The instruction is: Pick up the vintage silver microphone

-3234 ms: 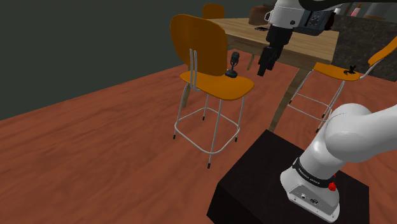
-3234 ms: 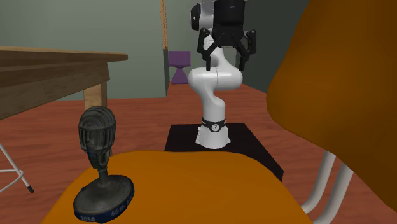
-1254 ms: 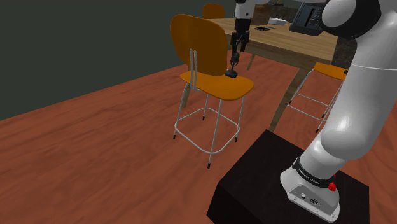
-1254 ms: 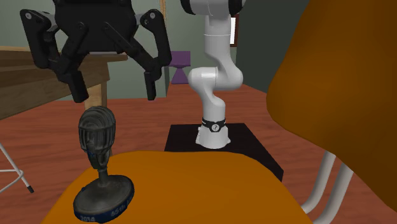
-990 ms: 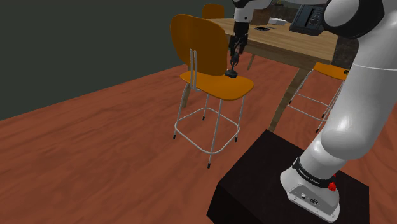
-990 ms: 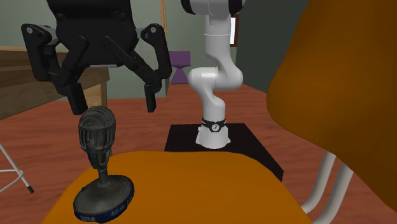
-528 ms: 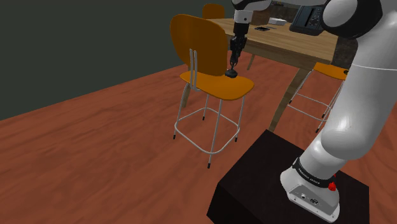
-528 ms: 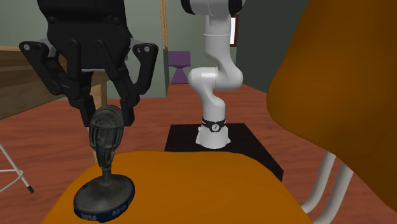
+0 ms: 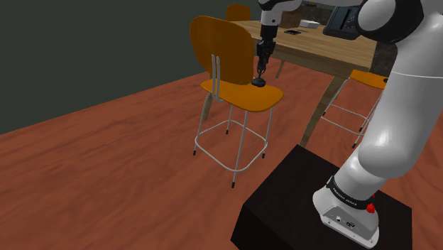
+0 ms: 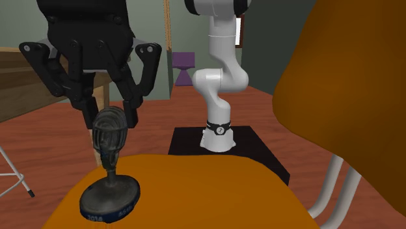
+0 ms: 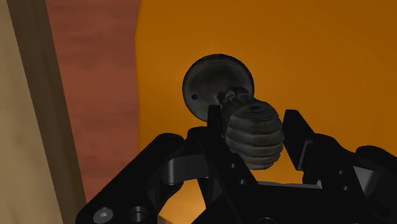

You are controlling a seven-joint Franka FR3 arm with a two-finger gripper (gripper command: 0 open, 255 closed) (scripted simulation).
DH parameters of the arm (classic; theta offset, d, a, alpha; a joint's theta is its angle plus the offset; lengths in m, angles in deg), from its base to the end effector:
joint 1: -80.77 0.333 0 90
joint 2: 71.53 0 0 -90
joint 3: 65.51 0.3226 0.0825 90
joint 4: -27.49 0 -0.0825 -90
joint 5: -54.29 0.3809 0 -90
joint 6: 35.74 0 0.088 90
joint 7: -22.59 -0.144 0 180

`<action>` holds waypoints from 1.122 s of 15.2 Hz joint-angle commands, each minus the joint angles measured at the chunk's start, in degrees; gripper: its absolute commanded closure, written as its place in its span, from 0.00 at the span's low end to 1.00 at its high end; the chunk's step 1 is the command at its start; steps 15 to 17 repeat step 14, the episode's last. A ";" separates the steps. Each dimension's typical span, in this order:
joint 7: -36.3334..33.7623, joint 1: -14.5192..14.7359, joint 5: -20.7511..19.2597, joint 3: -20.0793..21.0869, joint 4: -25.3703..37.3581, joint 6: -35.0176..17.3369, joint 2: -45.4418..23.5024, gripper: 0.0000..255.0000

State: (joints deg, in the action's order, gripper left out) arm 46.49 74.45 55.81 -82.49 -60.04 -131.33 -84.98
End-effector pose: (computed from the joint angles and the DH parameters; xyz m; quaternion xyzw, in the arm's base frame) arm 0.5745 -0.2267 0.4899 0.9989 0.0058 -0.0468 0.0024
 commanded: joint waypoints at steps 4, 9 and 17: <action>0.24 -0.71 -0.18 -0.54 4.12 3.15 -0.57 1.00; 0.47 -1.02 0.02 -0.59 9.02 7.32 -1.32 1.00; 0.65 -1.28 0.24 -0.65 12.50 10.09 -2.04 1.00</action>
